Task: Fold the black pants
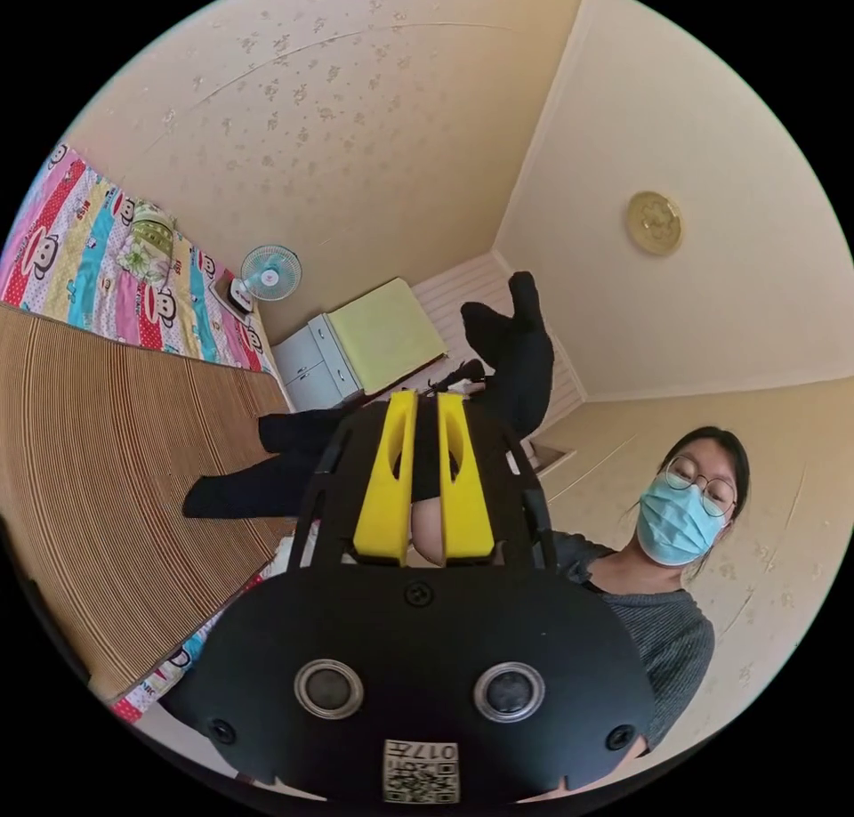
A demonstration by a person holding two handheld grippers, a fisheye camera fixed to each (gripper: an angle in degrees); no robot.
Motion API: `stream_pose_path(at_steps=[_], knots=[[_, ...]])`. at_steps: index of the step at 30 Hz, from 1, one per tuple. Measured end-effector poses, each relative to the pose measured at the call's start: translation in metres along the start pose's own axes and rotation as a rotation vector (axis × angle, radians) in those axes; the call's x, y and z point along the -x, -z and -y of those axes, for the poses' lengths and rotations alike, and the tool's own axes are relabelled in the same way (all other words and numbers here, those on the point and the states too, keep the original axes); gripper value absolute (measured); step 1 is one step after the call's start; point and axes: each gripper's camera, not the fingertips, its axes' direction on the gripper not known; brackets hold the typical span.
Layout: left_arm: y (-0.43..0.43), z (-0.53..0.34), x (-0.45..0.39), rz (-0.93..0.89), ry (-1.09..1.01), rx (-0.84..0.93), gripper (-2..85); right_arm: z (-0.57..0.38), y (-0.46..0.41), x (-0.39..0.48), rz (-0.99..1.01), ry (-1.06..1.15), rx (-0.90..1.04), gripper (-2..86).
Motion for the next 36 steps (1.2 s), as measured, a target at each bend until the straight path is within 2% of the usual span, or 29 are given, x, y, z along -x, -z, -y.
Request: stream_pose_path(at_steps=[7, 13, 16, 21, 25, 29, 32, 35, 36], knots=[[-0.031, 0.007, -0.007, -0.107, -0.065, 0.076, 13.1, -0.098, 0.018, -0.052, 0.457, 0.010, -0.366, 6.0], [-0.056, 0.004, -0.015, -0.188, -0.092, 0.150, 16.3, -0.190, 0.026, -0.072, 0.677, 0.156, -0.753, 6.2], [-0.064, -0.003, -0.010, -0.169, -0.062, 0.158, 17.0, -0.215, 0.023, -0.083, 0.742, 0.165, -0.839, 6.4], [-0.063, -0.010, 0.001, -0.234, 0.008, 0.132, 18.3, -0.226, 0.005, -0.095, 0.700, 0.064, -0.775, 6.7], [-0.050, -0.010, 0.014, -0.301, 0.151, 0.049, 18.4, -0.228, -0.036, -0.127, 0.757, -0.159, -0.614, 7.2], [-0.042, -0.015, 0.037, -0.477, 0.316, 0.047, 17.5, -0.234, -0.070, -0.151, 0.726, -0.295, -0.487, 7.6], [-0.033, -0.020, 0.041, -0.611, 0.323, -0.004, 11.0, -0.253, -0.085, -0.175, 0.687, -0.420, -0.454, 7.9], [-0.017, -0.021, 0.027, -0.584, 0.198, -0.068, 6.6, -0.268, -0.088, -0.191, 0.513, -0.546, -0.368, 7.8], [-0.013, -0.022, 0.022, -0.586, 0.168, -0.088, 6.2, -0.266, -0.081, -0.188, 0.305, -0.612, -0.296, 7.7]])
